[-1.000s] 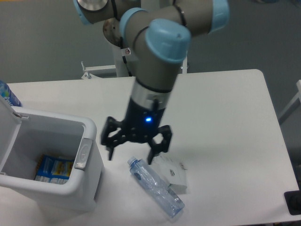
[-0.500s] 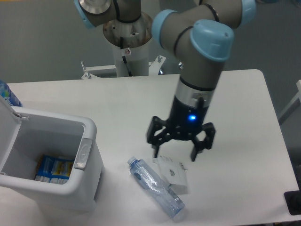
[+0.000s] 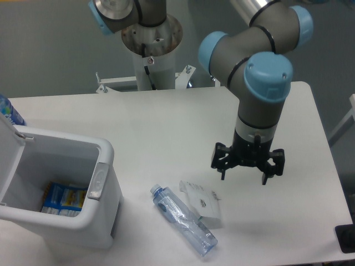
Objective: Open the trash can
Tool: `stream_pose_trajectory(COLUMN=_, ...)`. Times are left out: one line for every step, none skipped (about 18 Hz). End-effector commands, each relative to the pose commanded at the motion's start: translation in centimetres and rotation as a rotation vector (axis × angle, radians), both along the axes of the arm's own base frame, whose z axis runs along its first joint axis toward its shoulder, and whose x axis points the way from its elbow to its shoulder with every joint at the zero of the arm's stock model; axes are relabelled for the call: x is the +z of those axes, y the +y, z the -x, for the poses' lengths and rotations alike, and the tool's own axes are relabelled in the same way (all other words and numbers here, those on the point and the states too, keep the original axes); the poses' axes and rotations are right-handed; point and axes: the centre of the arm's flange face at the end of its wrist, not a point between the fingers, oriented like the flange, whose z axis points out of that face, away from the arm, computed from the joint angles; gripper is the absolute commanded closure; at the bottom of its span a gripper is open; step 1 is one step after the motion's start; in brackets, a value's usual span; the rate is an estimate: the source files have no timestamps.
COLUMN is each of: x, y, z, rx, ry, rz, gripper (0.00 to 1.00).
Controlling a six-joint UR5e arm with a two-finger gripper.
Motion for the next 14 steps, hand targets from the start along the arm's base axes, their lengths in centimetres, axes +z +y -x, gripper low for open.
stream_pose_trajectory(x=-0.3, y=-0.9, z=0.6, rx=-0.043, ry=-0.012, rz=0.029, gripper=0.00)
stream_pose_trajectory(x=0.0, y=-1.3, z=1.1, rx=-0.095, ry=-0.001, rz=0.050, gripper=0.00)
stream_pose_trajectory(x=0.1, y=-1.7, z=1.4, rx=-0.135, ry=0.004, rz=0.059, gripper=0.00)
stream_pose_trajectory(x=0.2, y=-1.9, z=1.7, rx=-0.154, ry=0.004, rz=0.063, gripper=0.00)
stream_pose_trajectory(x=0.2, y=-1.9, z=1.7, rx=-0.162, ry=0.008, rz=0.063, gripper=0.00)
stream_pose_trajectory(x=0.1, y=-1.9, z=1.8, rx=-0.161, ry=0.009, rz=0.069, gripper=0.00)
stream_pose_trajectory(x=-0.1, y=-1.8, z=1.9, rx=-0.162, ry=0.013, rz=0.087, gripper=0.00)
stream_pose_trajectory(x=-0.1, y=-1.9, z=1.9, rx=-0.164, ry=0.020, rz=0.099, gripper=0.00)
stream_pose_trajectory(x=-0.3, y=-1.8, z=1.8, rx=-0.164, ry=0.015, rz=0.104, gripper=0.00)
stream_pose_trajectory(x=-0.4, y=-1.8, z=1.7, rx=-0.165, ry=0.012, rz=0.107, gripper=0.00)
stream_pose_trajectory(x=-0.7, y=-1.9, z=1.5, rx=-0.165, ry=0.009, rz=0.112, gripper=0.00)
stream_pose_trajectory(x=-0.8, y=-2.0, z=1.4, rx=-0.166, ry=0.012, rz=0.123, gripper=0.00)
stream_pose_trajectory(x=-0.8, y=-2.0, z=1.4, rx=-0.165, ry=0.012, rz=0.126, gripper=0.00)
stream_pose_trajectory(x=-0.9, y=-2.0, z=1.4, rx=-0.165, ry=0.011, rz=0.128, gripper=0.00)
